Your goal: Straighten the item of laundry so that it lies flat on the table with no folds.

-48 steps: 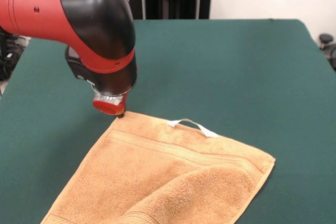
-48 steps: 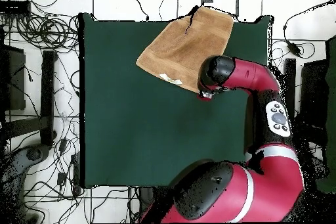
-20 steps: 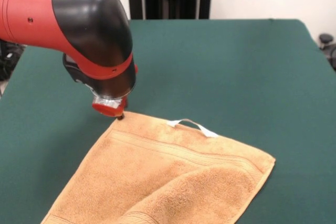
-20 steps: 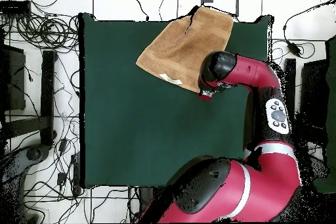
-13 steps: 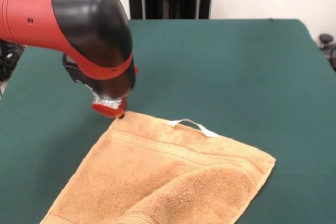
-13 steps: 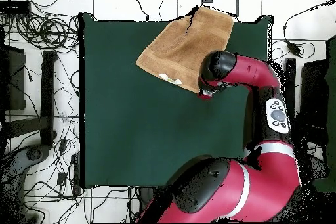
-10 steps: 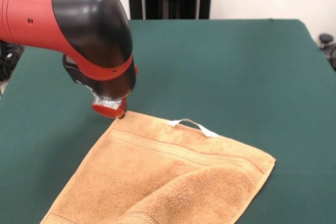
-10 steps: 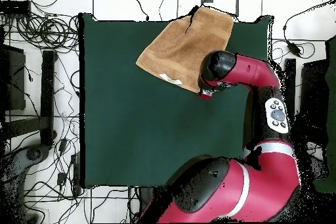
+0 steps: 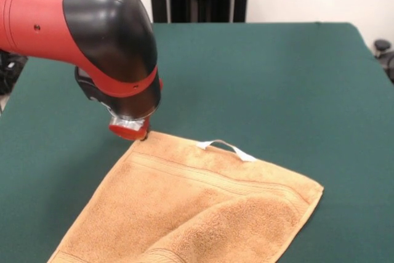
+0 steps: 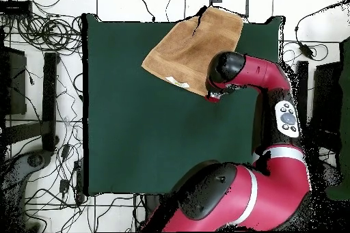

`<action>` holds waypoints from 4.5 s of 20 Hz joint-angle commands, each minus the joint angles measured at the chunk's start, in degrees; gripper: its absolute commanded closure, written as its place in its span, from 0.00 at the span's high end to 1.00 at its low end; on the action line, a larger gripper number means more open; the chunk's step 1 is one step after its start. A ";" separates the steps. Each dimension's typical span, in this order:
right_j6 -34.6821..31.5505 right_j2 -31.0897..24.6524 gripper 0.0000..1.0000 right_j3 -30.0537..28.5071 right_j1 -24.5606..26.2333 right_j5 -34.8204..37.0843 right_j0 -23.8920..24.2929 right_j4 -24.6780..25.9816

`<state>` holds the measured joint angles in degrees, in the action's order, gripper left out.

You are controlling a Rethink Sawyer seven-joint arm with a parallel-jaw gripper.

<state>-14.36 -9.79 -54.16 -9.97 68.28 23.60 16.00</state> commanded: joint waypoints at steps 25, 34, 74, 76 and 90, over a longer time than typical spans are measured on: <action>-9.60 -4.91 1.00 -2.07 3.51 -2.70 -2.22 -2.03; -9.07 -5.29 1.00 -4.20 3.35 -12.38 -1.41 -0.21; -6.37 -1.93 0.00 -5.89 3.01 -4.68 -2.28 1.70; -6.53 -1.51 0.00 -5.45 2.73 -2.76 -2.70 1.64; -6.68 -0.36 0.00 -0.98 1.67 8.09 -4.27 0.70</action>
<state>-14.36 -8.91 -54.71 -10.37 68.46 22.88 15.43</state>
